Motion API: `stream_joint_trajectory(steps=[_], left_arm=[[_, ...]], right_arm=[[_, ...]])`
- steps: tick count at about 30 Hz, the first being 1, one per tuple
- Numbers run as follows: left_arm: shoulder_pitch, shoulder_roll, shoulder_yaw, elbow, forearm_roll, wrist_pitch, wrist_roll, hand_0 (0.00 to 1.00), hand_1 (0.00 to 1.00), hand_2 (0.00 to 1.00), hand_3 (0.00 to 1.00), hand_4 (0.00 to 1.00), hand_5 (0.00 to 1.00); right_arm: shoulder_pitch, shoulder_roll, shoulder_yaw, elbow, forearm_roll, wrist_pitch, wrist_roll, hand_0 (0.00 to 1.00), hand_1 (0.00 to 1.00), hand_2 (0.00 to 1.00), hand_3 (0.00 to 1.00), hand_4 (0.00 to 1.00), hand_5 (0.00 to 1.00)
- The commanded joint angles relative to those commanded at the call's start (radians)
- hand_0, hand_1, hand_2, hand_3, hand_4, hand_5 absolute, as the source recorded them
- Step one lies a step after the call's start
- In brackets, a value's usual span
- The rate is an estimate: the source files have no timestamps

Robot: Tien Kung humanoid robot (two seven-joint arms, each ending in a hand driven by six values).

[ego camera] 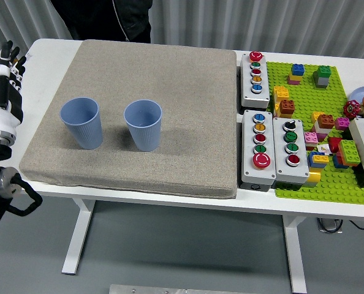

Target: Pick cup pour cup place

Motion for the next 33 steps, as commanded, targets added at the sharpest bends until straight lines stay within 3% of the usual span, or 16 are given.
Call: stream_joint_trajectory(steps=[3,6,10,13,33], left_arm=[[-0.040,0.023,-0.017,0.058,-0.124,-0.069,-0.014,0.897,0.873,0.906,0.890,0.698,0.902],[-0.067,0.041,-0.016,0.104,-0.254,-0.105,-0.019,0.903,0.881,0.920,0.907,0.699,0.899],[-0.094,0.049,-0.021,0.166,-0.416,-0.116,-0.025,0.903,0.881,0.920,0.907,0.699,0.899],[-0.092,0.049,-0.035,0.181,-0.526,-0.110,-0.024,0.905,0.883,0.927,0.919,0.731,0.933],[-0.034,0.024,-0.078,0.141,-0.455,-0.080,-0.019,0.903,0.881,0.929,0.924,0.740,0.976]], right_arm=[[0.002,-0.001,-0.003,0.000,0.005,-0.004,0.001,0.706,0.634,0.563,0.564,0.002,0.040],[0.003,-0.002,-0.004,0.000,0.003,-0.005,0.000,0.706,0.634,0.564,0.563,0.002,0.038],[0.007,-0.004,-0.006,0.000,0.005,-0.006,0.000,0.706,0.634,0.564,0.563,0.002,0.038],[0.007,-0.004,-0.009,0.000,0.010,-0.008,0.003,0.706,0.633,0.563,0.563,0.002,0.035],[0.003,0.001,-0.003,0.002,0.005,-0.014,-0.004,0.706,0.634,0.563,0.563,0.002,0.038]])
